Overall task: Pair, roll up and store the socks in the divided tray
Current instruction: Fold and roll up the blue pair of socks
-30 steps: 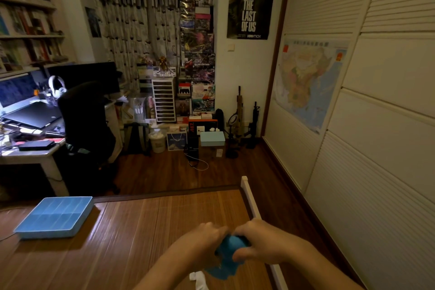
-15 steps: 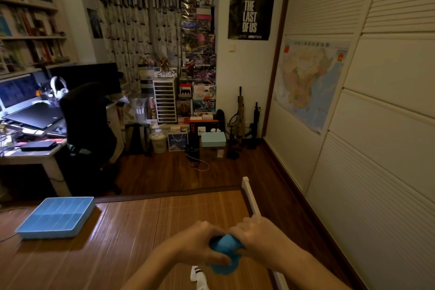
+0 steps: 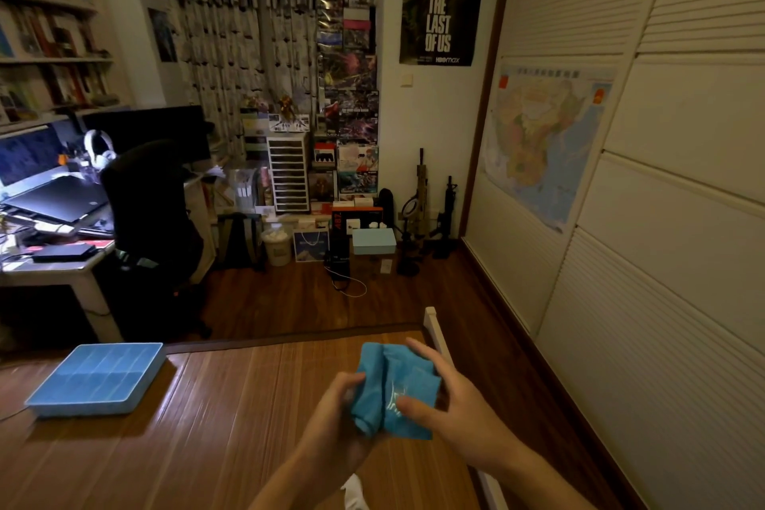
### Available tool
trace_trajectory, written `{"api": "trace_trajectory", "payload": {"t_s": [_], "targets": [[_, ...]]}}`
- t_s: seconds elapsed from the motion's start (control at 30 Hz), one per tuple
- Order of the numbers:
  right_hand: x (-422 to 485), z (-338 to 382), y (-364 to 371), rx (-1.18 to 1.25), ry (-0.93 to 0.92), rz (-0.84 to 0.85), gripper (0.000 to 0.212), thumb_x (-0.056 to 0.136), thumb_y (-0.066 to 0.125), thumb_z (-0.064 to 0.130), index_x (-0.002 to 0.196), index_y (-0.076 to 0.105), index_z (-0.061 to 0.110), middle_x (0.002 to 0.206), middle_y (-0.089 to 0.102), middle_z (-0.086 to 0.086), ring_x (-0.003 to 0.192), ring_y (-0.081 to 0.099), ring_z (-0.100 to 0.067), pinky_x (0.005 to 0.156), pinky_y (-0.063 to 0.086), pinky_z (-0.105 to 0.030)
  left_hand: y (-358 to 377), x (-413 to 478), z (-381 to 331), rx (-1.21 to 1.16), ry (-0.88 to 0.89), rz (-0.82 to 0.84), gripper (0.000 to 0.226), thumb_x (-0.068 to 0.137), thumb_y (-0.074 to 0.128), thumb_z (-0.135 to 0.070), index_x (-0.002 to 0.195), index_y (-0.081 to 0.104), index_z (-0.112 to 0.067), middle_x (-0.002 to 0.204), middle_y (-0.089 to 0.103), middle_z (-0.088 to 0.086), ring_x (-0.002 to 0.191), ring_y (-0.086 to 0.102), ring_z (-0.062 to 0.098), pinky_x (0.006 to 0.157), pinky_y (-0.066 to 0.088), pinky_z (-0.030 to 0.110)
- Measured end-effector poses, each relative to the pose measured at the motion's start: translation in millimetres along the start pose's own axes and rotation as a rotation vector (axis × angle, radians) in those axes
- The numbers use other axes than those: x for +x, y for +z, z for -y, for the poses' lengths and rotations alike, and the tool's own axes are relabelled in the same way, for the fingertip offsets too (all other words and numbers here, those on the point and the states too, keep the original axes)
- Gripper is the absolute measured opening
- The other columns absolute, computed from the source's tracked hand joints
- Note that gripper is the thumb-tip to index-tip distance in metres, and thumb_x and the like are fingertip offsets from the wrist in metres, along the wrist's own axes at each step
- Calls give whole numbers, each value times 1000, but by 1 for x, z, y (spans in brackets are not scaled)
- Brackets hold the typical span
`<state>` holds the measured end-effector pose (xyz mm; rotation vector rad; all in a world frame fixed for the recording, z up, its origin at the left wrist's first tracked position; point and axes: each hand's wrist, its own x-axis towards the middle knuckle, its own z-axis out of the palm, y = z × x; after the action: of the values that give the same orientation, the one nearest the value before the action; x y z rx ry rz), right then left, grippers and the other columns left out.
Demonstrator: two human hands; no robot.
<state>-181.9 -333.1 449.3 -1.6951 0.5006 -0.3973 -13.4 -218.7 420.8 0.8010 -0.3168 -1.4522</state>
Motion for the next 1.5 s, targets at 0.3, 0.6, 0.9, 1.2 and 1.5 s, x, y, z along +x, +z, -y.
{"api": "trace_trajectory", "payload": {"t_s": [0.3, 0.6, 0.9, 1.2, 1.5], "targets": [[2, 2, 12, 73, -94, -229, 54, 90, 70, 27, 140, 50, 29, 128, 63, 0, 112, 69, -17, 85, 61, -36, 15, -1, 1, 169, 153, -69, 58, 82, 77, -23, 135, 56, -10, 124, 71, 21, 115, 69, 40, 89, 60, 53], [4, -2, 3, 126, 44, -351, 35, 93, 65, 29, 126, 56, 25, 118, 66, -5, 95, 75, -19, 69, 63, -34, 7, -3, -3, 216, 125, -162, 52, 84, 65, -7, 135, 56, -11, 131, 62, 24, 113, 66, 42, 82, 61, 49], [-4, -8, -5, -130, 110, -460, 24, 83, 78, 34, 92, 70, 13, 90, 77, -1, 80, 76, -9, 65, 64, -34, 7, -9, -6, 280, 180, -155, 57, 74, 76, -13, 129, 60, -14, 126, 64, 23, 105, 67, 40, 67, 61, 41], [-2, -4, -3, -138, -94, -623, 27, 83, 70, 43, 90, 69, 17, 90, 74, 0, 82, 73, -9, 67, 62, -32, 13, -8, -4, 267, 166, -194, 48, 80, 66, -23, 123, 65, -2, 107, 76, 19, 100, 70, 35, 80, 59, 46], [-3, -8, -6, -54, -23, -441, 33, 85, 66, 45, 95, 70, 14, 94, 76, 1, 87, 74, -15, 75, 63, -41, 11, -10, -8, 201, 124, -177, 47, 82, 65, -23, 125, 63, -4, 104, 76, 21, 89, 73, 34, 63, 60, 40]]}}
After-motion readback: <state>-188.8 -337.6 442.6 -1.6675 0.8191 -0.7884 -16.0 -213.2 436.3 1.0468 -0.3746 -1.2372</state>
